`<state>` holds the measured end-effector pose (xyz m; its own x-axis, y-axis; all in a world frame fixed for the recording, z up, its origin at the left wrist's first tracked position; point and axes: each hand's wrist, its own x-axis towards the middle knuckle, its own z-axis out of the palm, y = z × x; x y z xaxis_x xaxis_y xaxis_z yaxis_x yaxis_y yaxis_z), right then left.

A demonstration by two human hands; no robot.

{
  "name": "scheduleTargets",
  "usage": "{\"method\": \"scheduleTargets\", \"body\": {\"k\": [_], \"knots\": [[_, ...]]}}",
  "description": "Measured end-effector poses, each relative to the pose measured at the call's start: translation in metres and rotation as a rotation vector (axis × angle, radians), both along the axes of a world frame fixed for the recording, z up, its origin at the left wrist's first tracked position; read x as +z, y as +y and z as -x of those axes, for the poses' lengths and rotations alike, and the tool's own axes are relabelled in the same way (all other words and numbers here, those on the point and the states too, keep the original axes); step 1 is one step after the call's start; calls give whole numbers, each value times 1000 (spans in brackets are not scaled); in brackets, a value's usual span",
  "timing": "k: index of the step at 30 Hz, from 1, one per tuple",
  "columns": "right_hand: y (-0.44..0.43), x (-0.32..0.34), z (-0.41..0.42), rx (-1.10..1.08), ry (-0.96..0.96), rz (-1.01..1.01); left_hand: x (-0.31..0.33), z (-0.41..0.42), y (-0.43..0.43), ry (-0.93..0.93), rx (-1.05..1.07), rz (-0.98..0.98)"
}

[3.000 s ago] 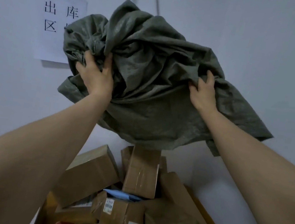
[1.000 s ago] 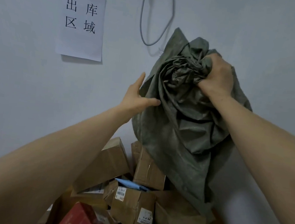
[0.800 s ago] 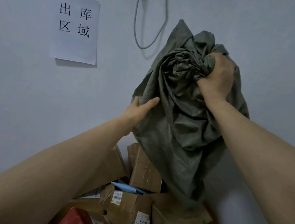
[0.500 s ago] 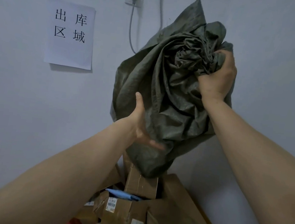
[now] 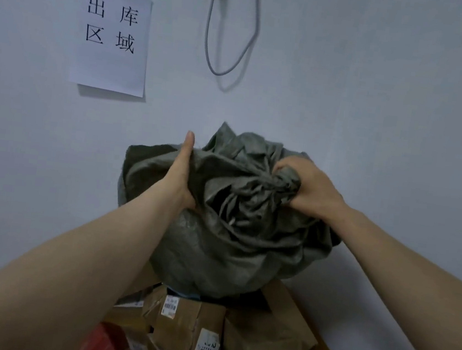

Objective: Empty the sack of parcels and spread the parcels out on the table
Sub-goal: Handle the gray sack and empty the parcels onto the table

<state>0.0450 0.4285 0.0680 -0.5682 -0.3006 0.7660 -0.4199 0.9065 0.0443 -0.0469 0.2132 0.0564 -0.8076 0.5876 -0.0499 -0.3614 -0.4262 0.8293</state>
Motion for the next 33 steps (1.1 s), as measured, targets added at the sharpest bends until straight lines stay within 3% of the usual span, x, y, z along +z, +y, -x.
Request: {"method": "scheduleTargets", "body": {"k": [4, 10, 12, 15, 17, 21, 24, 27, 30, 33], "knots": [[-6, -28, 8, 5, -226, -265, -13, 19, 1, 34, 131, 187], [-39, -45, 5, -37, -461, -696, -26, 7, 10, 450, 27, 599], [-44, -53, 5, -2, -470, -731, -27, 0, 13, 548, -71, 714], [-38, -63, 8, 125, -351, -490, -30, 4, 12, 599, -106, 713], [-35, -61, 9, 58, -300, -358, -34, 6, 10, 598, -102, 678], [-43, -46, 10, -276, -461, -473, -44, 5, 16, 633, -59, 662], [-45, -41, 18, -261, -595, -393, -49, 13, 13, 471, -174, 657], [-38, -42, 26, -293, -586, -381, -46, 10, 9, 485, -189, 641], [-22, -35, 22, -224, -458, -286, -36, 6, 4, 393, 113, 421], [4, -24, 12, -122, -262, 65, -29, 12, -11, 264, 402, 274]]}}
